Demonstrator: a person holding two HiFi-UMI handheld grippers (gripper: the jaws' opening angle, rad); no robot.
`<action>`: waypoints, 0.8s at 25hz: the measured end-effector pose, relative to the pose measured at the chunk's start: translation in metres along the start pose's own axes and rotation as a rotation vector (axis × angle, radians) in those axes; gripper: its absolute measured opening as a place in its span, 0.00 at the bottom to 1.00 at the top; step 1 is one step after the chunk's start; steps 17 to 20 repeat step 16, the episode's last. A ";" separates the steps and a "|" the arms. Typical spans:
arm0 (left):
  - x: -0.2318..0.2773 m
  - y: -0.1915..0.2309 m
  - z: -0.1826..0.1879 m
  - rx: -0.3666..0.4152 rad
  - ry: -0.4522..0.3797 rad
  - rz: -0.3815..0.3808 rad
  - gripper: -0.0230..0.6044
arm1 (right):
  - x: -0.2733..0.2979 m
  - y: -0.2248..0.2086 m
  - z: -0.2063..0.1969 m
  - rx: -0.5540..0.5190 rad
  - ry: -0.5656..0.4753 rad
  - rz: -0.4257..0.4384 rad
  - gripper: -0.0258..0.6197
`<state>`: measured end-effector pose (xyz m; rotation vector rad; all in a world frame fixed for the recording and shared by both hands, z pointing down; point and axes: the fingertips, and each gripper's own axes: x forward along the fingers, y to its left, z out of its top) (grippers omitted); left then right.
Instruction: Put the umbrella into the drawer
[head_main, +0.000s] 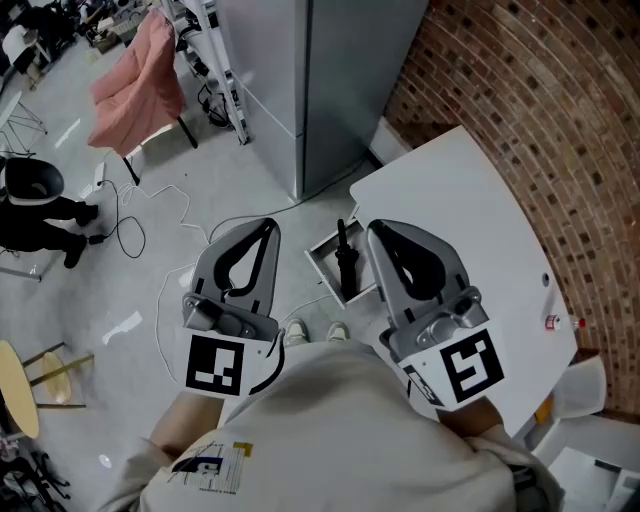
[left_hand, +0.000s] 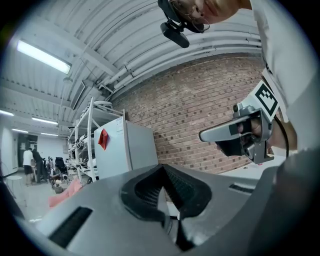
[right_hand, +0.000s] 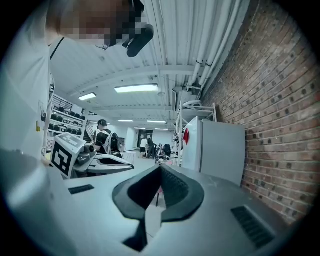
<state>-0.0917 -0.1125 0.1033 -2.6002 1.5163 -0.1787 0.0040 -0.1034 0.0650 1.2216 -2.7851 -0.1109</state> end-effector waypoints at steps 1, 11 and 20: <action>0.000 -0.001 0.000 -0.004 0.002 -0.001 0.05 | -0.001 -0.001 -0.001 0.003 0.003 -0.002 0.05; -0.004 0.000 -0.004 0.018 0.028 0.024 0.05 | 0.000 -0.002 -0.001 0.008 -0.004 -0.005 0.05; -0.004 -0.003 0.000 0.010 0.015 0.021 0.05 | 0.001 -0.002 0.001 0.013 -0.011 -0.005 0.05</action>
